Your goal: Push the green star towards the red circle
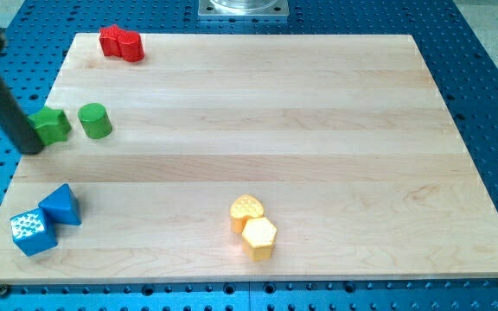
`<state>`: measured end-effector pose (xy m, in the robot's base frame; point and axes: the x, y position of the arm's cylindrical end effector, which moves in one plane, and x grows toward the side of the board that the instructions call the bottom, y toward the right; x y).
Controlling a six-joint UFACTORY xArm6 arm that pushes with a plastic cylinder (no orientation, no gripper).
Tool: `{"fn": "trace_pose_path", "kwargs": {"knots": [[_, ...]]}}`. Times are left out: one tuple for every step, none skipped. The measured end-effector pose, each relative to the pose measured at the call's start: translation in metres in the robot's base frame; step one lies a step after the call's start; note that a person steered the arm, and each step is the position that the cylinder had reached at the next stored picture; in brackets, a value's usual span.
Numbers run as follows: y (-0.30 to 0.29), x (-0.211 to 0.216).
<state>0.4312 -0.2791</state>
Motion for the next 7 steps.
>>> {"fn": "trace_pose_path", "kwargs": {"knots": [[0.027,-0.033],[0.061,-0.064],[0.106,-0.103],[0.113,-0.107],[0.135,-0.124],[0.146,-0.138],[0.134,-0.082]]}}
